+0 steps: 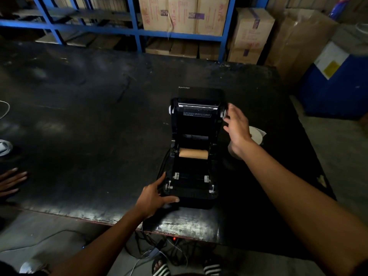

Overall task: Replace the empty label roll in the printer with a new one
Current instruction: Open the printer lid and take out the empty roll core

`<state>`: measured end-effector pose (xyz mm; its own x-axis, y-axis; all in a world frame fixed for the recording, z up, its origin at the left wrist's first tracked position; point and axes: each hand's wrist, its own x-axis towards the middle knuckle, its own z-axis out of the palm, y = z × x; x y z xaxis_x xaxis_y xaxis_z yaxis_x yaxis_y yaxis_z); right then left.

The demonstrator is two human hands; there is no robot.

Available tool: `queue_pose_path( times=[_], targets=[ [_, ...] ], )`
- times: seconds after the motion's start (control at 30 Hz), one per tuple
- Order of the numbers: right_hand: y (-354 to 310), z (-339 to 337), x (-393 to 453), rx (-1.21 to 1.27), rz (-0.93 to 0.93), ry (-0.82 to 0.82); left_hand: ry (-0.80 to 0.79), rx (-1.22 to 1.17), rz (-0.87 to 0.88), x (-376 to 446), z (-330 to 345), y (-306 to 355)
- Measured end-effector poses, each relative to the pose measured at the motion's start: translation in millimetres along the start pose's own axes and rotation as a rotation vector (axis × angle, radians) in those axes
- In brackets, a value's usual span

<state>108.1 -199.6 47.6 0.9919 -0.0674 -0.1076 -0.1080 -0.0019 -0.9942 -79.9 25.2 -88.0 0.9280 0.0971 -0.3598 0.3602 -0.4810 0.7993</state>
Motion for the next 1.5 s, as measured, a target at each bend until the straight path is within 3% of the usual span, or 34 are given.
queue_pose_path(
  times=[0.1,0.2,0.37,0.57,0.7,0.93,1.07,1.17,1.27,1.37,1.5],
  targets=[
    [16,-9,-8,-0.002,-0.048,0.076,-0.126,0.010,0.000,0,-11,0],
    [53,-20,-23,-0.317,-0.158,0.099,-0.237,-0.010,0.062,7,-32,3],
    [99,-27,-32,-0.749,-0.224,-0.236,0.237,0.100,0.207,39,-42,42],
    [101,-20,-30,-0.858,-0.225,-0.254,0.219,0.361,0.198,82,-31,74],
    [98,-21,-29,-0.753,-0.144,-0.211,0.262,0.372,0.181,93,-24,70],
    [103,-24,-31,-0.675,-0.173,-0.175,0.369,0.256,0.236,89,-15,65],
    [96,-23,-32,-0.379,-0.167,-0.161,0.407,0.046,0.308,83,-20,78],
    [77,-25,-33,0.041,0.017,-0.223,0.286,-0.214,0.287,73,-24,93],
    [61,-32,-34,0.393,0.197,-0.284,0.181,-0.331,0.269,65,-21,109],
    [49,-43,-36,0.521,0.265,-0.236,0.077,-0.448,0.237,59,-14,125],
    [50,-64,-41,0.587,0.323,-0.168,0.063,-0.467,0.258,53,4,140]
  ],
)
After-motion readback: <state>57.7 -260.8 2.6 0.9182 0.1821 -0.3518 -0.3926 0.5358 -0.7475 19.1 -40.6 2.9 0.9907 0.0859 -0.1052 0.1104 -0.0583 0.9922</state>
